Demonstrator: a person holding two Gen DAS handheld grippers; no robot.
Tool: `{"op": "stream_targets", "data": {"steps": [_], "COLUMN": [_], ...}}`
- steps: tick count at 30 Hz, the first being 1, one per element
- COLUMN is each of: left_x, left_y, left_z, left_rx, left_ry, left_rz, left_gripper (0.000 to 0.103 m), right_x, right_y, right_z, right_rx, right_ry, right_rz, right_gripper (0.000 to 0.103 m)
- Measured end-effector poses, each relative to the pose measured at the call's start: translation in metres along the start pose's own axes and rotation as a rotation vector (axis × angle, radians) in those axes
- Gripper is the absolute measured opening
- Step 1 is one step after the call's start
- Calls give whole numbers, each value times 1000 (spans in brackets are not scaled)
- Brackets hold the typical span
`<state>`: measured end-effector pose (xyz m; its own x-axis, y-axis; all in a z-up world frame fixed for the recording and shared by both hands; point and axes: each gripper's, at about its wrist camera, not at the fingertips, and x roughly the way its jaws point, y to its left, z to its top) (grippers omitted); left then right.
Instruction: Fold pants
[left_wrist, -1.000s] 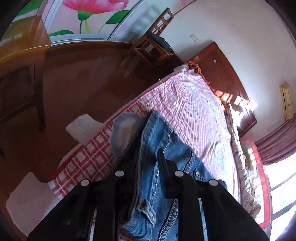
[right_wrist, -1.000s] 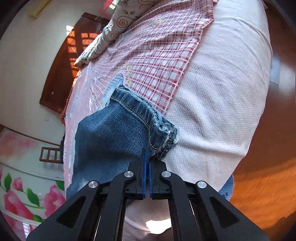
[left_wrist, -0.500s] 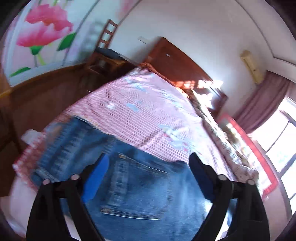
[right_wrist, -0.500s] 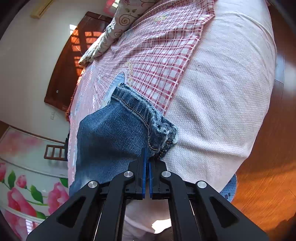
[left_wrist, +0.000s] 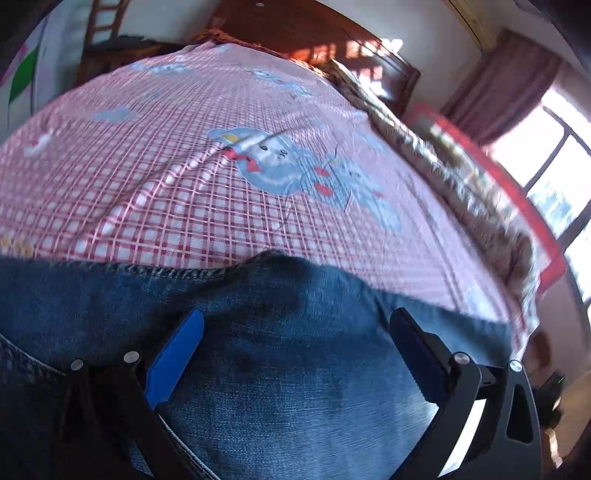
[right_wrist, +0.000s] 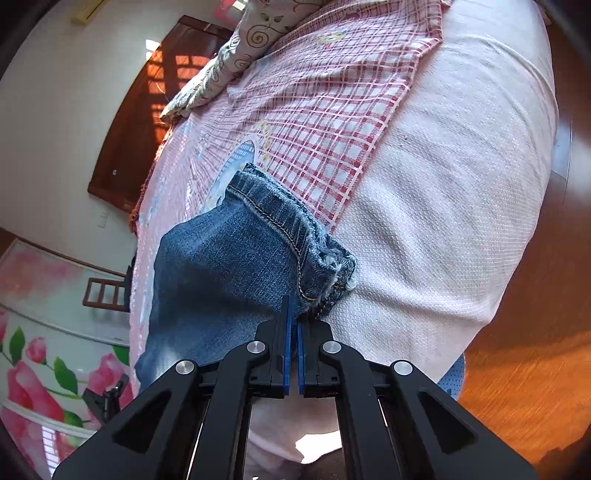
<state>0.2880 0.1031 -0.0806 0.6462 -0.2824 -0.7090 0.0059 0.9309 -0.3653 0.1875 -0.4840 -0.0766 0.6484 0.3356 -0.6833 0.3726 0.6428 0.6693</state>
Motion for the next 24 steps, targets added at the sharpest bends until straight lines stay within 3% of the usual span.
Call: {"op": "stream_targets", "data": {"steps": [2,3,6,7,8,10,12,13,14,18,20,21,24], "left_x": [-4,-10,-32,-36,-32,-10,15,25,27,21,20,20,21], "left_y": [-19,-22,-22,-26,-36,-58,-68,-69,-69,-67,-65,-66,-67], "left_z": [-2,-2,7,9,14,15,6,-1,-5,-12,-12,-11,-11], "left_rx": [83,65,-76,-86,-76,-34,11,18,29,51,46,50,58], "left_ry": [8,2,-105,-121,-113,-33,51,75,57,-2,-3,-3,-4], "left_rz": [84,83,-92,-141,-181,-256,-194,-166,-163,-198,-203,-199,-189], "left_gripper": [101,101,101,101,101,101,101,101,101,101,101,101,101], "right_x": [0,0,-1,-1,-1,-2,-4,-6,-8,-28,-45,-43,-1], "right_y": [-6,-14,-26,-28,-29,-26,-13,-3,11,99,126,123,58], "right_z": [2,4,6,7,7,8,9,10,12,-6,-28,-26,-2], "right_rx": [42,83,150,169,191,214,156,89,-9,-578,-810,-811,-591], "right_ry": [13,25,19,15,10,-7,-22,-35,-43,-174,-295,-296,-92], "right_rz": [43,86,152,182,214,231,160,82,-6,-218,-230,-241,-309], "right_gripper": [2,2,7,18,30,36,29,5,1,1,1,1,1]}}
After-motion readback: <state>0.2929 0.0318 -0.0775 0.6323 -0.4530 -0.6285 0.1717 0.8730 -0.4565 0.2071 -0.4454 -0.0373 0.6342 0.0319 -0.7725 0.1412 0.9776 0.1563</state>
